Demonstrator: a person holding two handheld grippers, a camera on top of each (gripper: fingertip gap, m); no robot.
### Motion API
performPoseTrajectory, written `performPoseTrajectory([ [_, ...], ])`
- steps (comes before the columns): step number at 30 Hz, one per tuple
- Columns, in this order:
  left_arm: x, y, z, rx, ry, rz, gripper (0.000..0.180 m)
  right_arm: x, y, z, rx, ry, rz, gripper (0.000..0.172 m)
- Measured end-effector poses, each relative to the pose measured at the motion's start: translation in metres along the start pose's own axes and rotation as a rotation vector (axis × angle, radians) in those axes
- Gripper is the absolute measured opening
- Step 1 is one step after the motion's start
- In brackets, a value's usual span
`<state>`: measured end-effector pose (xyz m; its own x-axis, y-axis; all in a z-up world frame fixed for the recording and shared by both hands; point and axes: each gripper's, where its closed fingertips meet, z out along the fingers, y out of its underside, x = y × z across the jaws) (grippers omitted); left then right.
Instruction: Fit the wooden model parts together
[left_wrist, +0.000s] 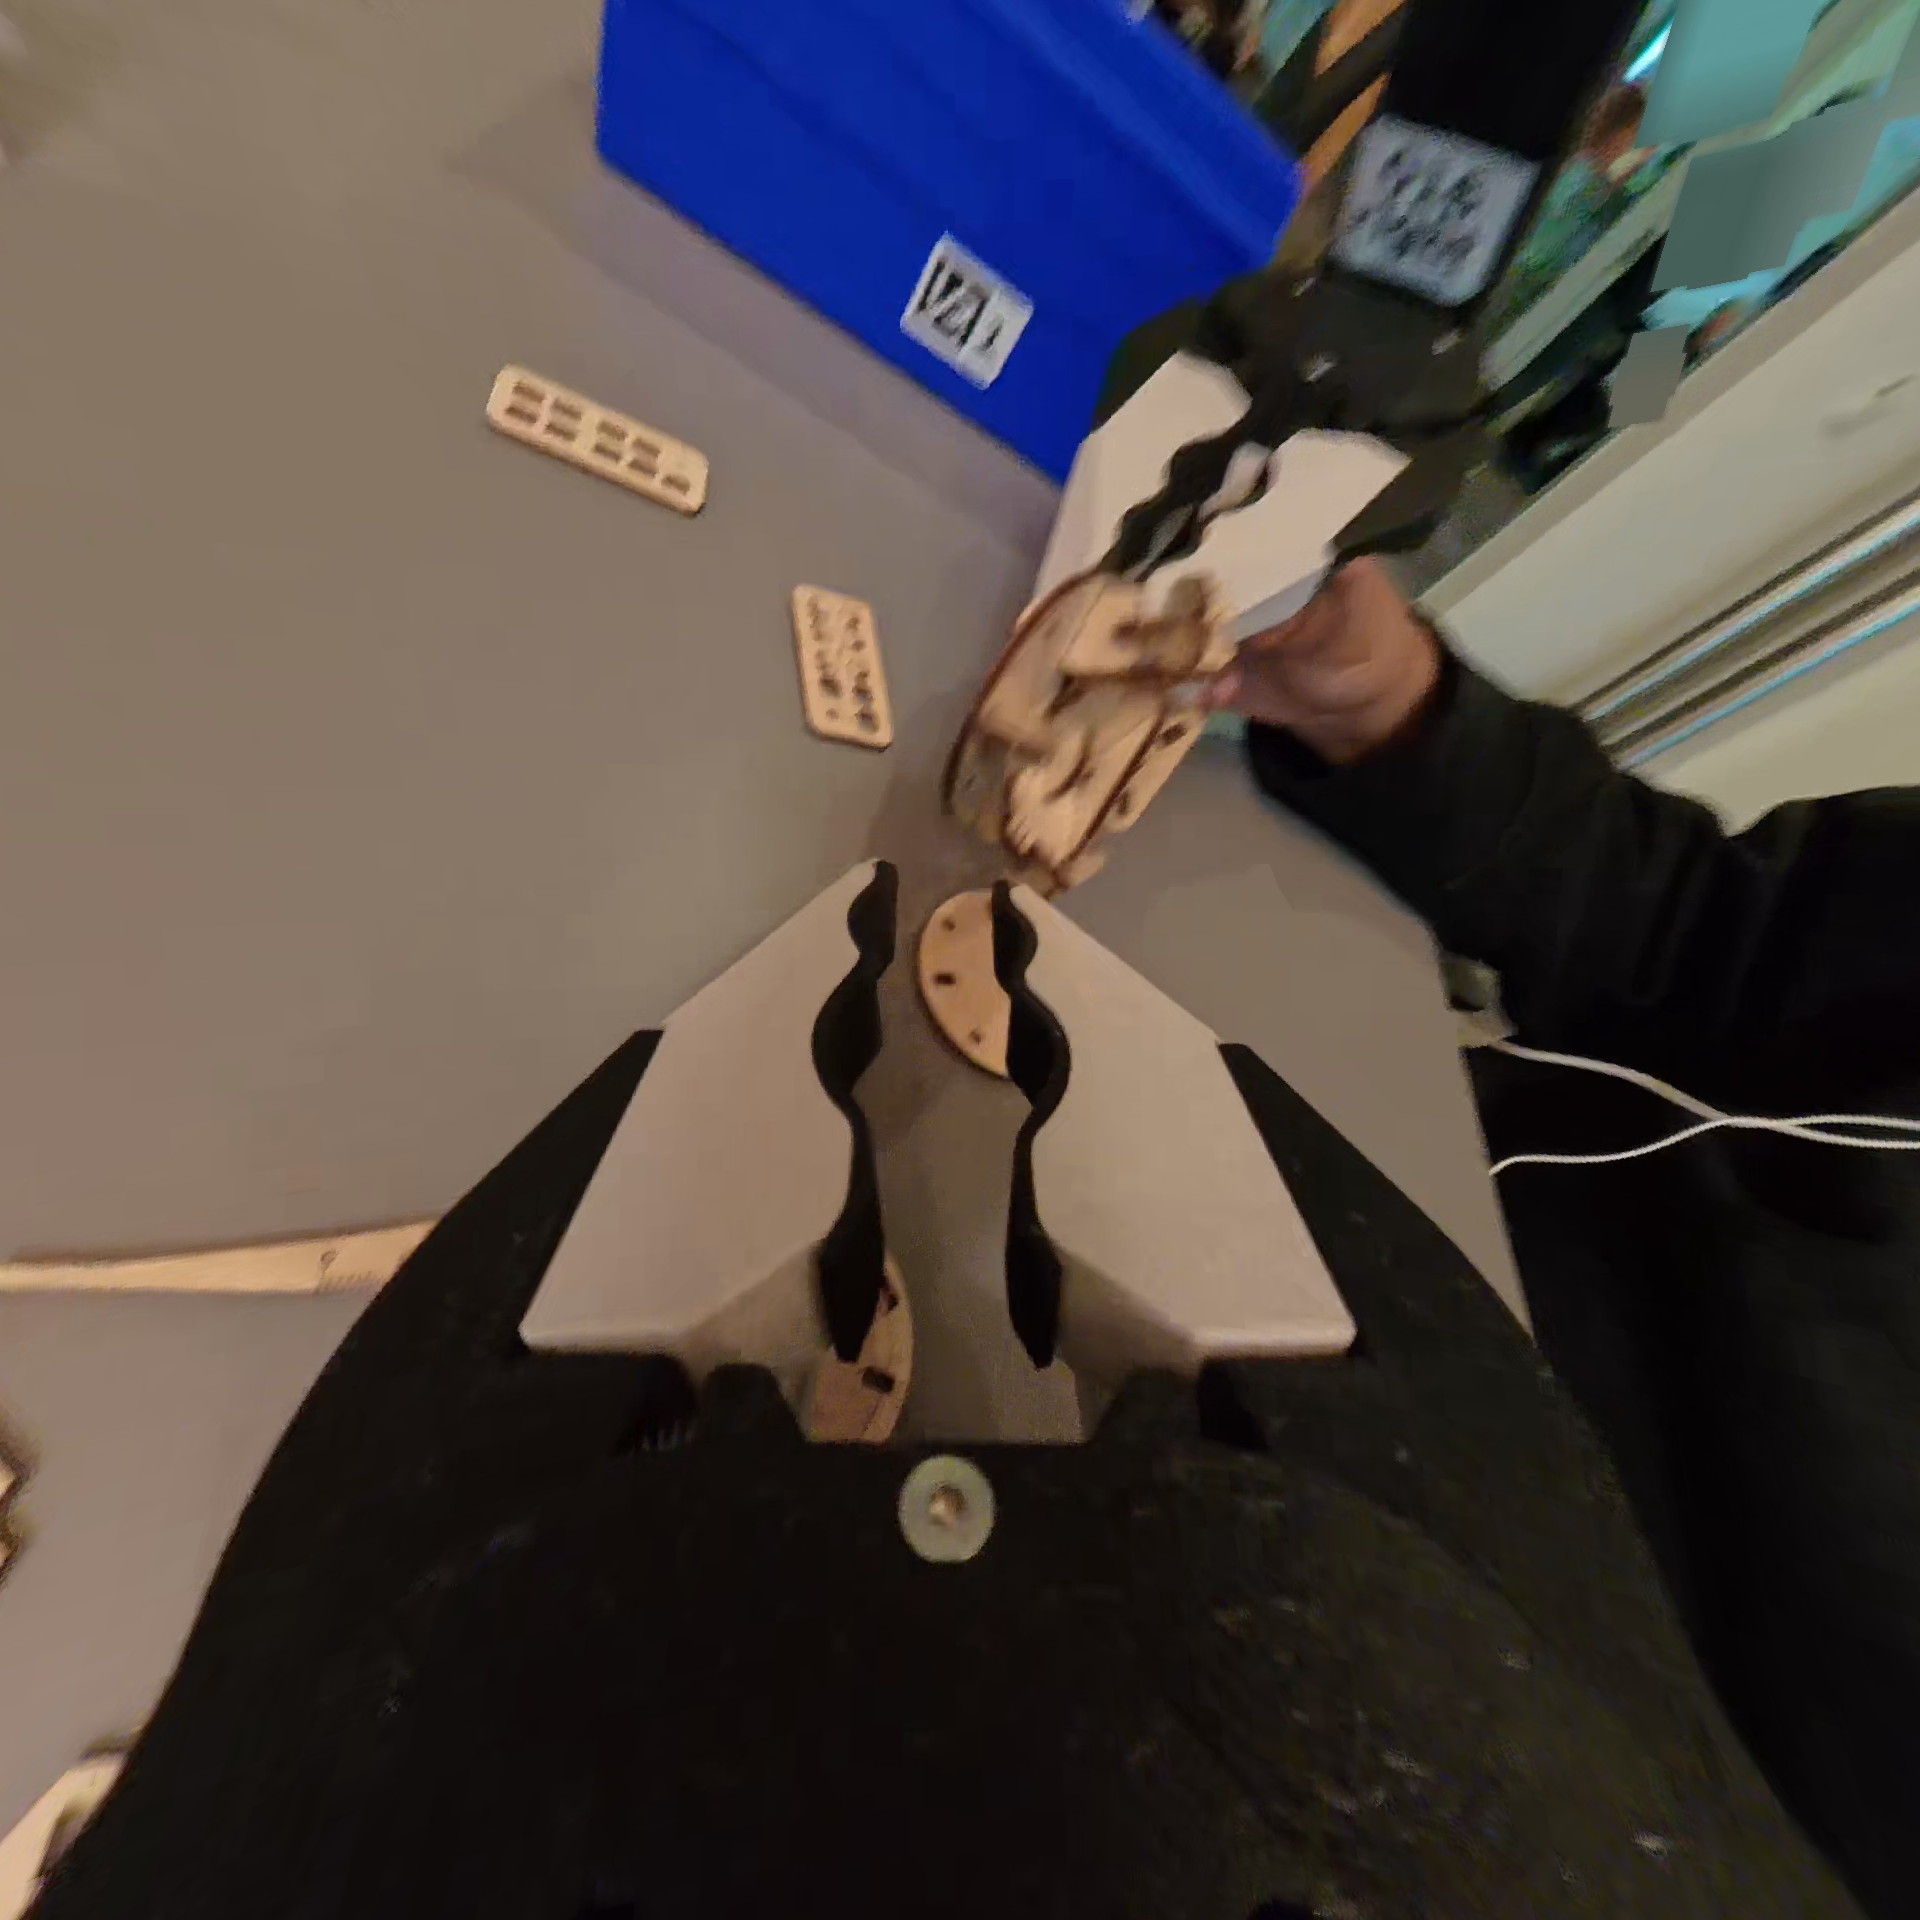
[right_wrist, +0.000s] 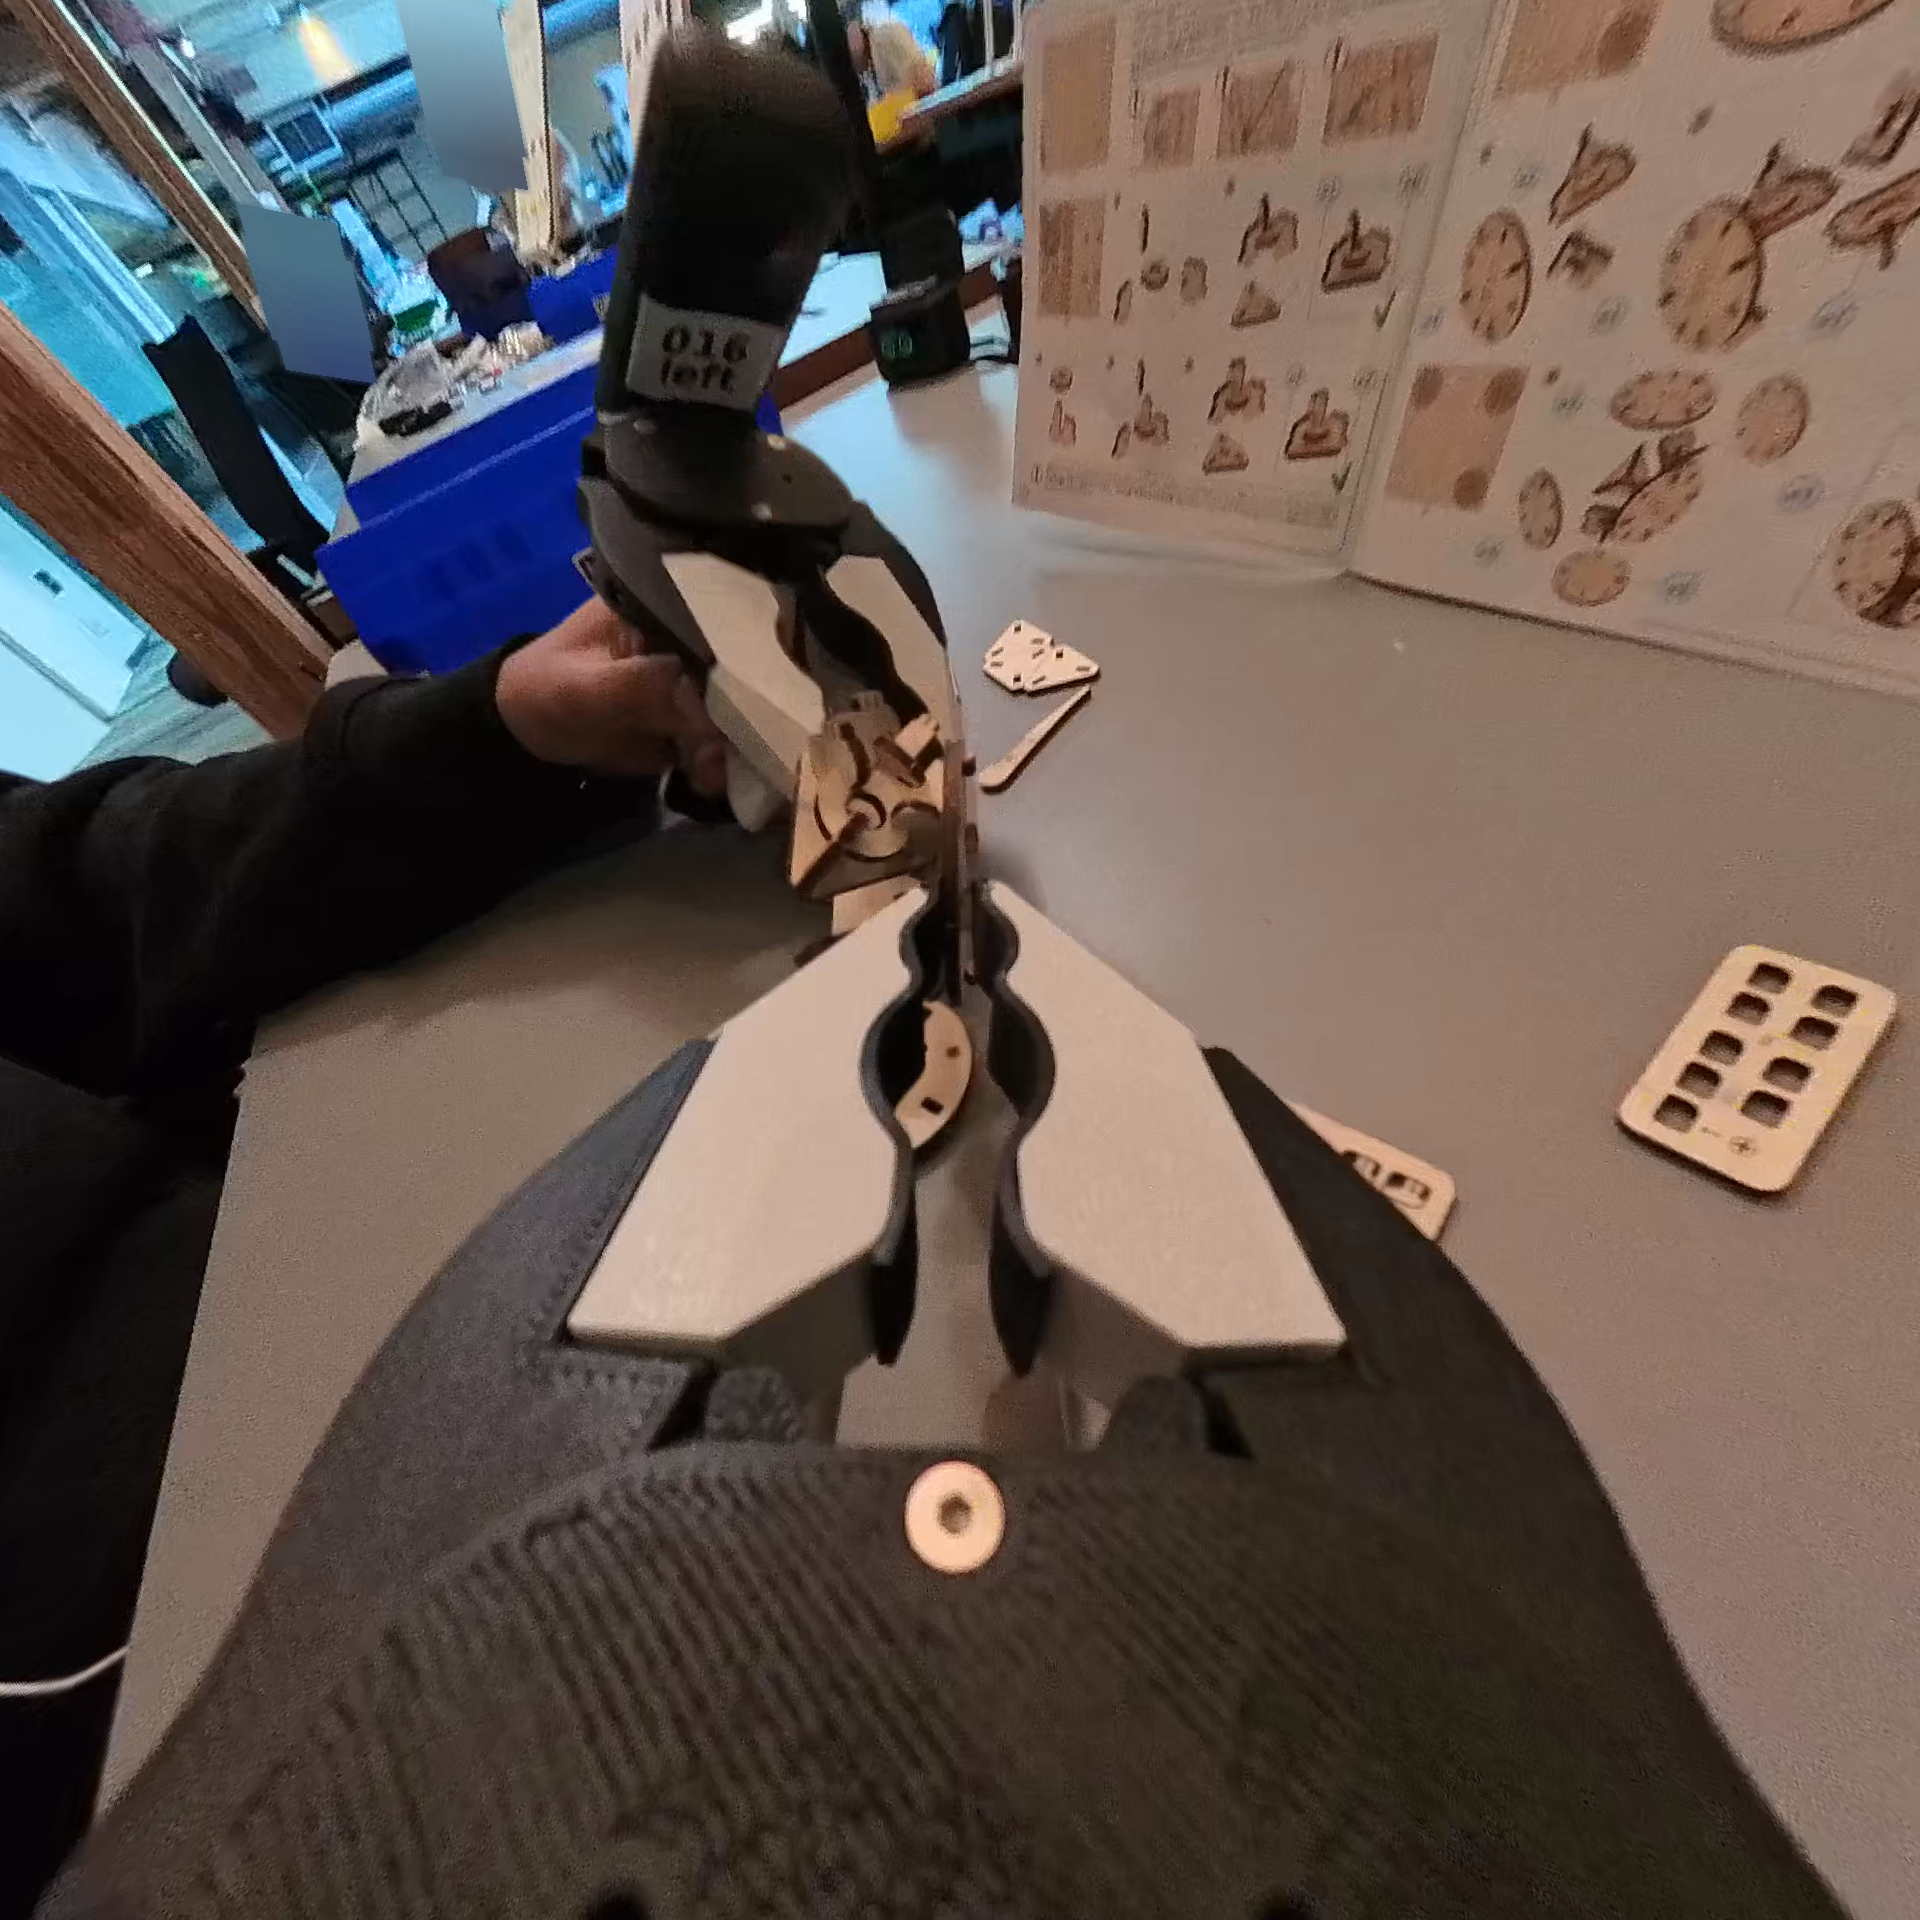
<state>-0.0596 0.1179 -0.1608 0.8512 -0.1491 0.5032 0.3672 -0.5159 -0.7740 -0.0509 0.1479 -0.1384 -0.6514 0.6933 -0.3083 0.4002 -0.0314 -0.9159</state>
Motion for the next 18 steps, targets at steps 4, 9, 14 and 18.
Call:
performPoseTrajectory([
  [4,0.003,-0.004,0.001,0.044,0.044,-0.004,0.011,-0.001,0.002,0.002,-0.014,-0.018,0.015,0.003],
  [9,0.012,-0.01,-0.001,0.099,0.137,-0.019,0.01,-0.006,0.0,0.0,-0.002,-0.072,0.028,0.003],
  [14,0.025,-0.019,-0.005,0.176,0.268,-0.06,0.012,-0.017,-0.004,-0.003,0.021,-0.192,0.074,0.002],
  [18,0.042,-0.031,-0.015,0.272,0.432,-0.091,0.0,-0.033,-0.012,0.001,0.068,-0.301,0.102,0.002],
])
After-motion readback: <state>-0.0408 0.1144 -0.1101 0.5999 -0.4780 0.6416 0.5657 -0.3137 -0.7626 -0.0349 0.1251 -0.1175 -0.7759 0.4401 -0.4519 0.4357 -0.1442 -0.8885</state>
